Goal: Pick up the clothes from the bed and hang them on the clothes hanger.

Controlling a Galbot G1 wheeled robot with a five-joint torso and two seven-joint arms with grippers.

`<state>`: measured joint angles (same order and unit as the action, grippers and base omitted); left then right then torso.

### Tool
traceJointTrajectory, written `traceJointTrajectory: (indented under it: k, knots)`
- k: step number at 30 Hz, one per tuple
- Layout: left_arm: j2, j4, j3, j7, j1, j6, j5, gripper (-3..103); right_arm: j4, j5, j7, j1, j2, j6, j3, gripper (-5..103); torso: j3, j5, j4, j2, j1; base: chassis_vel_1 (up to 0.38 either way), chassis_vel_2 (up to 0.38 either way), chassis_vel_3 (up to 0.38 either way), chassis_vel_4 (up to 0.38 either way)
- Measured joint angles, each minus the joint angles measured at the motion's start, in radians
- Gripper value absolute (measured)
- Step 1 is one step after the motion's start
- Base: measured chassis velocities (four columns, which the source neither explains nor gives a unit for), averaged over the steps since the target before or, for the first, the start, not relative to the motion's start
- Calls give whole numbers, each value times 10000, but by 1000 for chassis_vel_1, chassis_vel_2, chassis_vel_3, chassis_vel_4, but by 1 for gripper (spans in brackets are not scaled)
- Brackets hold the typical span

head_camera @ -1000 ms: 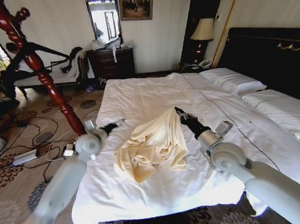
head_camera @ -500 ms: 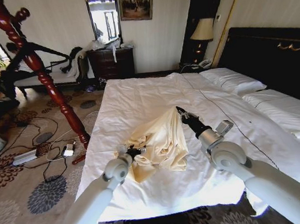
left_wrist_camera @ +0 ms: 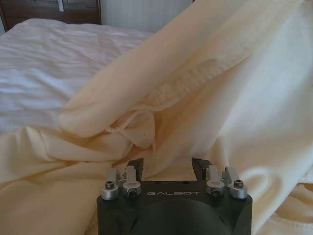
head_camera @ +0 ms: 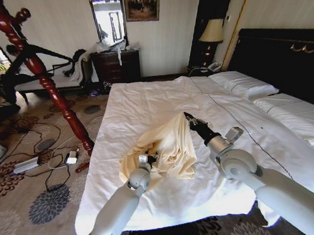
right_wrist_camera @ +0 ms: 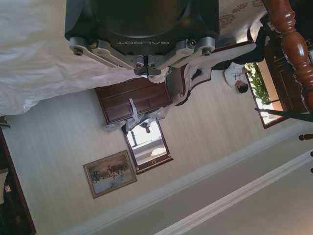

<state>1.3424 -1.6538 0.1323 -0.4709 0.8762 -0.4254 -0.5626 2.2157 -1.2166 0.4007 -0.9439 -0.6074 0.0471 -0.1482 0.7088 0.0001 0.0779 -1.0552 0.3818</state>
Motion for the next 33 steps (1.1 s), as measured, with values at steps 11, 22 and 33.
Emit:
traceJointTrajectory:
  k: [11, 22, 33]
  knots:
    - [240, 337, -301, 32, 64, 290, 514, 53, 70, 14, 17, 4, 3, -1, -40, 0, 0, -1, 0, 0, 0, 0, 0, 0, 0]
    - [-1147, -965, -144, 18, 832, 314, 567, 48, -46, 144, 18, -31, -62, 20, -88, 0, 0, -2, -1, 0, 0, 0, 0, 0, 0]
    - [-640, -512, -109, 151, 503, 498, 876, 44, -13, 145, 28, -101, -36, 27, -103, 0, 0, -2, 1, 0, 0, 0, 0, 0, 0]
